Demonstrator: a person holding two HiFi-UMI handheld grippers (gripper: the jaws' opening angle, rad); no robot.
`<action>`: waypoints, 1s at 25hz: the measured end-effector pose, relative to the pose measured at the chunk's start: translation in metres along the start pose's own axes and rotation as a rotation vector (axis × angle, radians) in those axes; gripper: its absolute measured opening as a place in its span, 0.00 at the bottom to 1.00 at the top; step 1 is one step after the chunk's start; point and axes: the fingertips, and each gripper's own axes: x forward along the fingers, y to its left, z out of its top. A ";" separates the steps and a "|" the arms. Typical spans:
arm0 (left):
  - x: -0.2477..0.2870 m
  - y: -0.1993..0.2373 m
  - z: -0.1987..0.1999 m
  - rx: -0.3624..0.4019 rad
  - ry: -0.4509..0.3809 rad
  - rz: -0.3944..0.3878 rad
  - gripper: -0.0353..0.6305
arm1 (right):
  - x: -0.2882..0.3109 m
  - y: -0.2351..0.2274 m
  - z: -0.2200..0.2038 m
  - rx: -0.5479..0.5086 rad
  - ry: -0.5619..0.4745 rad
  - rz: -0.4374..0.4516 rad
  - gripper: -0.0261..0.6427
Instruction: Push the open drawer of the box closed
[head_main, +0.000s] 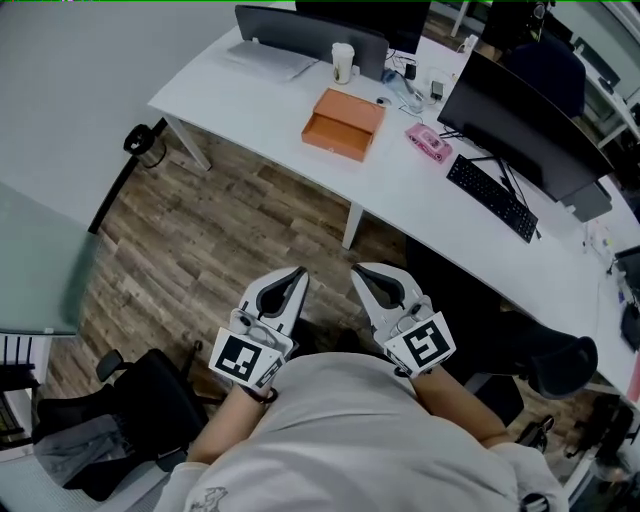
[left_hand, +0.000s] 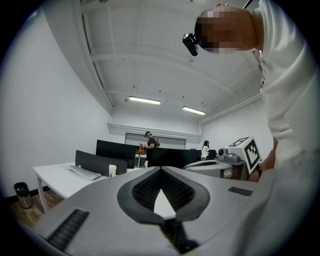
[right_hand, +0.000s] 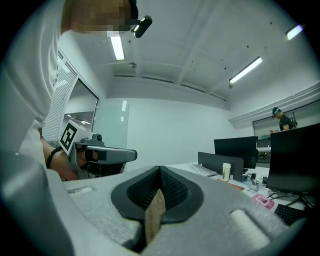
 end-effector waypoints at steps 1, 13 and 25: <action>0.004 0.007 0.001 -0.001 -0.001 -0.006 0.05 | 0.005 -0.003 0.000 0.005 0.003 -0.008 0.04; 0.029 0.130 0.011 -0.007 -0.001 -0.087 0.05 | 0.128 -0.026 0.004 -0.010 0.018 -0.069 0.04; 0.013 0.255 0.036 -0.002 0.027 -0.146 0.05 | 0.251 -0.011 0.017 0.022 0.039 -0.112 0.04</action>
